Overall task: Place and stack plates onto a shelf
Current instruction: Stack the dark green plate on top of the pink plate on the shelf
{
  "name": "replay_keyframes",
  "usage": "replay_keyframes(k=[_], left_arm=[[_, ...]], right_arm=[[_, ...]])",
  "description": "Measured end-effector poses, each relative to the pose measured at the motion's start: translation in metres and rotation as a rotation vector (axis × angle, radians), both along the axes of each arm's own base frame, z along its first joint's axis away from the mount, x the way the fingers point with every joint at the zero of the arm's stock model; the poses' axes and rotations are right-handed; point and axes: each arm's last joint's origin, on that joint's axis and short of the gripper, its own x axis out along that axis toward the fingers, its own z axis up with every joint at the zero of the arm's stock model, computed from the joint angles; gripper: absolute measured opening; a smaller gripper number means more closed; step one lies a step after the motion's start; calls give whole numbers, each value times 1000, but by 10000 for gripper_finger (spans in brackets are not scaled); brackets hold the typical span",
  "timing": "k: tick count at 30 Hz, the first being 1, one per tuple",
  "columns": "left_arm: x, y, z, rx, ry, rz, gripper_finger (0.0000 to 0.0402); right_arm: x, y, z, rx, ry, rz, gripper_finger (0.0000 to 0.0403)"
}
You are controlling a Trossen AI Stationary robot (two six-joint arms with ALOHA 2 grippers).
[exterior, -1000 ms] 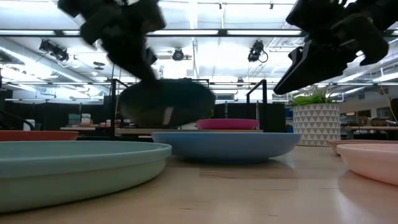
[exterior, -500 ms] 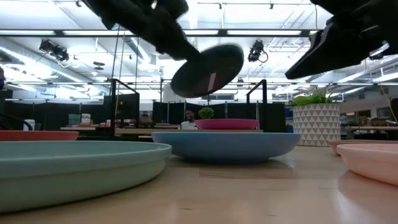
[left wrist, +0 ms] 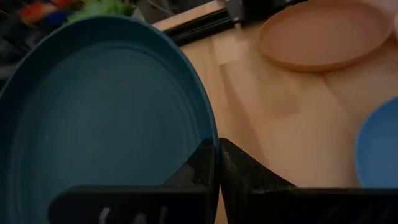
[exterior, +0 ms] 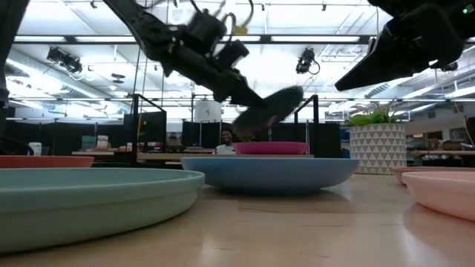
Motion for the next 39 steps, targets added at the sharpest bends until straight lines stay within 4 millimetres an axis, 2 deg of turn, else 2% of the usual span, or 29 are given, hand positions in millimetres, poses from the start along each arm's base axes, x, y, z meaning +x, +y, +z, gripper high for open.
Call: replay_keyframes(k=[4, 9, 13, 19, 29, 39], left_arm=[[7, 17, -11, -29, 43, 25, 16], [16, 31, -7, -15, 54, 48, 16], [21, 33, -4, 31, 113, 14, 16], [17, 34, -7, 223, 236, -21, 16], [9, 40, -13, 181, 328, -61, 16], [11, 42, -12, 211, 309, -70, 26]], right_arm=[[-5, -2, -7, -57, 0, -15, 88], [-12, -10, -21, -62, -12, -31, 88], [-15, -13, -28, -73, -32, -28, 88], [-21, -14, -32, -80, -55, -23, 88], [-22, -14, -32, -109, -55, -1, 88], [-21, -13, -30, -100, -74, 1, 88]])
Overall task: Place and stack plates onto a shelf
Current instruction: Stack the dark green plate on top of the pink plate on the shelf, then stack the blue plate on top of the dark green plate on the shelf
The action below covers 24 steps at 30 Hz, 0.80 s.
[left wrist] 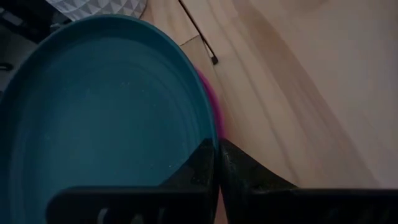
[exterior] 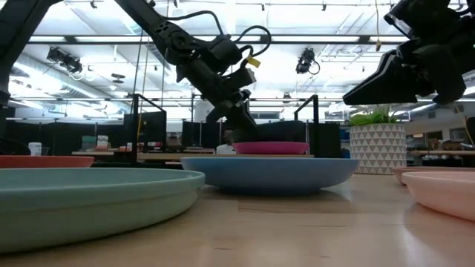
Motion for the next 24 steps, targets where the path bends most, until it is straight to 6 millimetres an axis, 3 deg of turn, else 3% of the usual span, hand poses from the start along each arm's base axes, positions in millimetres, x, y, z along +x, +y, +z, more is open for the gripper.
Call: replay_keyframes(k=[7, 11, 17, 24], left_arm=[[4, -5, 1, 29, -12, 29, 112], [4, -23, 24, 54, -50, 64, 146], [-4, -79, 43, -162, 10, -16, 149], [-4, -153, 35, -395, 143, -22, 145]], right_arm=[[0, 2, 0, 20, -6, 10, 88], [-1, 2, -1, 34, 10, 37, 88], [-7, -3, -10, -23, 40, 42, 88], [-2, -10, -6, -107, 4, 47, 88]])
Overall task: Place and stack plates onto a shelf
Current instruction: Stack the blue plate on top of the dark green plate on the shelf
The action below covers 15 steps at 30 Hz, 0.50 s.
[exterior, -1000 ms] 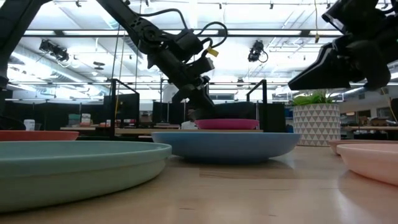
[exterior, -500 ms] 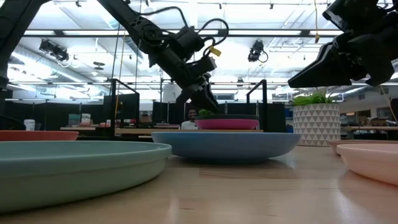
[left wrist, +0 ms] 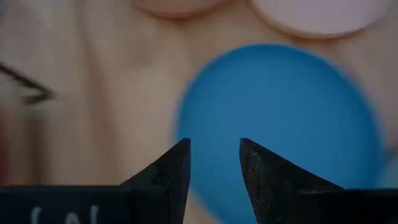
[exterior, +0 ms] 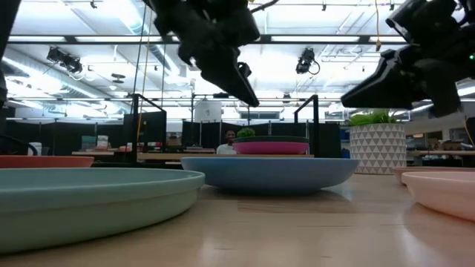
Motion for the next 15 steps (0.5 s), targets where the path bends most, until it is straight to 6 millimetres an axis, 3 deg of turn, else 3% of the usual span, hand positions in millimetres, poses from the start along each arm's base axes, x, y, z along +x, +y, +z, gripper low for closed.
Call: replay_keyframes(k=[8, 15], left_arm=[[-8, -79, -1, 128, -7, 129, 150], [-13, -115, -4, 78, -30, 174, 195]], right_arm=[[7, -10, -1, 20, 40, 38, 88], [10, -13, -1, 53, 57, 80, 88]])
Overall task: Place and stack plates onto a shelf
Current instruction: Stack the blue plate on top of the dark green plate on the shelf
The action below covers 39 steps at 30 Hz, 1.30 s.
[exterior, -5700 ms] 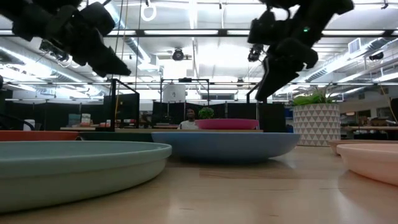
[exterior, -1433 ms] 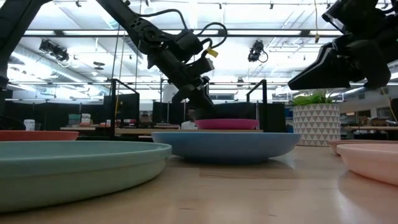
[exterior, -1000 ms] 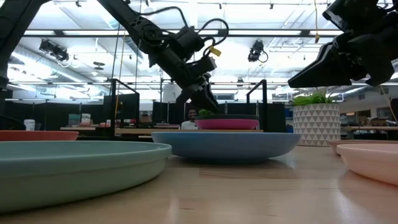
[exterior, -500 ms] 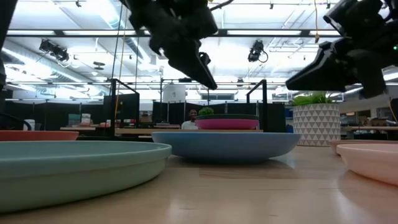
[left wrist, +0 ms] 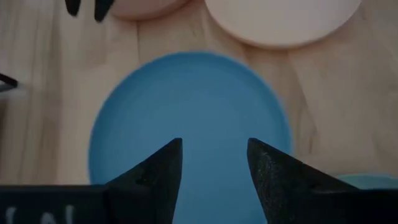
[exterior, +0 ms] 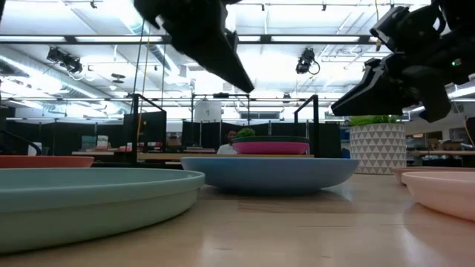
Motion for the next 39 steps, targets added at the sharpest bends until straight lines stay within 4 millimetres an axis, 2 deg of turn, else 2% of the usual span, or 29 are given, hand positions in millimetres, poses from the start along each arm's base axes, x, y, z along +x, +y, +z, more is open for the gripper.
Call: replay_keyframes(k=[4, 14, 21, 39], left_arm=[[2, -13, -10, -40, 4, -17, 205], [10, -42, -44, -41, 11, -83, 190], [8, -62, -49, 72, -62, -119, 190], [7, -60, -74, 141, 30, -104, 190]], right_arm=[[0, 1, 0, 30, -2, 30, 88], [-1, 5, -1, 111, 4, 72, 88], [-4, 11, -2, 124, 5, 90, 88], [-5, 12, -3, 138, 3, 87, 88]])
